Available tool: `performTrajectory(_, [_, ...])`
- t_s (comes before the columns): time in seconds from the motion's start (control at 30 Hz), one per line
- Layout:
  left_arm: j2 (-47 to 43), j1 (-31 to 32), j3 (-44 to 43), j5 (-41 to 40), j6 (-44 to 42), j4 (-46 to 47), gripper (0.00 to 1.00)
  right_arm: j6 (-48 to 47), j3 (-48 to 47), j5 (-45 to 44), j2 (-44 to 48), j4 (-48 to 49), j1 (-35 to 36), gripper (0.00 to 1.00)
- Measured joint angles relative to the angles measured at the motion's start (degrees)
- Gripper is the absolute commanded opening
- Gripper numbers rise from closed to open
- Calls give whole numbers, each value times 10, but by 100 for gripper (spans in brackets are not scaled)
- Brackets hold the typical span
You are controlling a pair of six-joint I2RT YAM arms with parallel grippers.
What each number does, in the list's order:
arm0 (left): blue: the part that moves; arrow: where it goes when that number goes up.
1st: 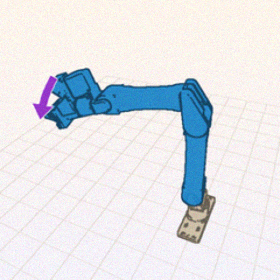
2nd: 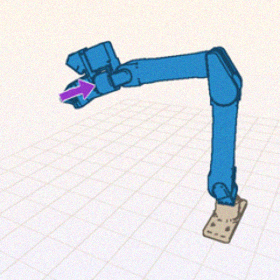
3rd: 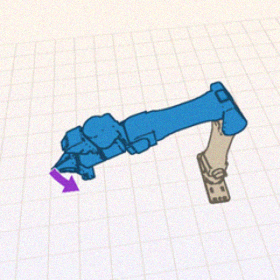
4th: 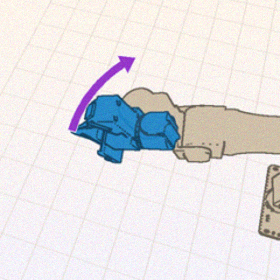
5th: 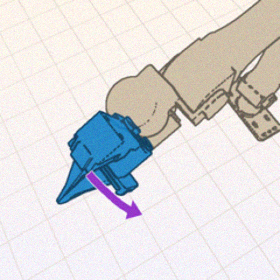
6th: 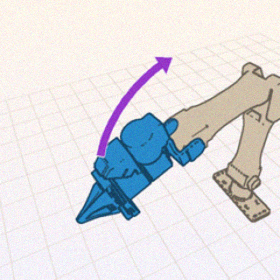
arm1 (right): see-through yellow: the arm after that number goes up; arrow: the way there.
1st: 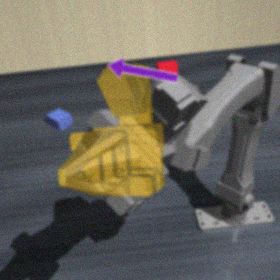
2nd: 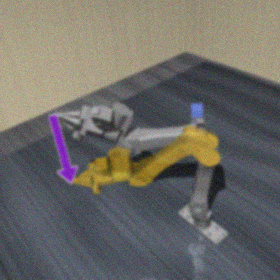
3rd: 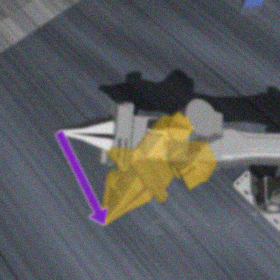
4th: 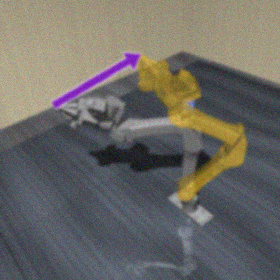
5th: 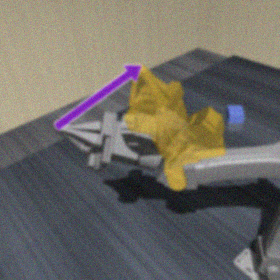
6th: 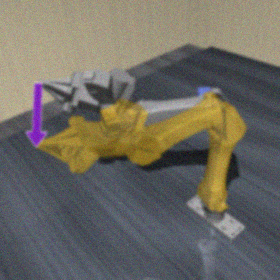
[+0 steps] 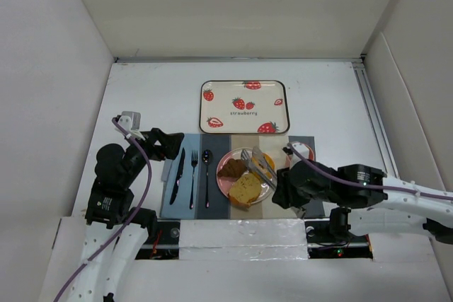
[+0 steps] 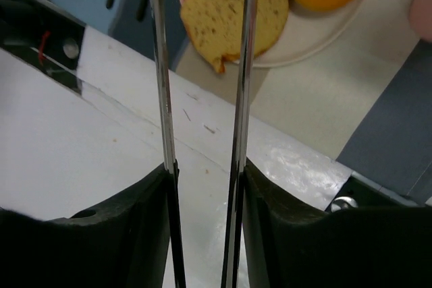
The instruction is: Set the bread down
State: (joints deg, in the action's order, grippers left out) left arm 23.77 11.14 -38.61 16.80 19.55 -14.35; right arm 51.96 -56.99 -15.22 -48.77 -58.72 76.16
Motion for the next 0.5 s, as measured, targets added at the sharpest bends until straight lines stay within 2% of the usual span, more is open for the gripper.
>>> performTrajectory(0.1, [-1, 0, 0, 2, 0, 0, 82, -26, -54, -27, -20, 10, -19, 42])
performTrajectory(0.2, [-3, 0, 0, 5, 0, 0, 81, -68, -103, -41, -53, 43, -83, 37])
performTrajectory(0.23, [-5, 0, 0, 6, 0, 0, 81, -96, -122, -43, -71, 68, -130, 36])
performTrajectory(0.33, [-15, 0, 0, 6, 0, 1, 81, -162, -156, 28, -118, 128, -316, 33])
performTrajectory(0.4, [-19, 0, 0, 7, 0, 2, 81, -189, -175, 68, -163, 171, -446, 32])
performTrajectory(0.5, [-29, 0, 0, 9, 0, 5, 81, -214, -186, 125, -233, 224, -596, 32])
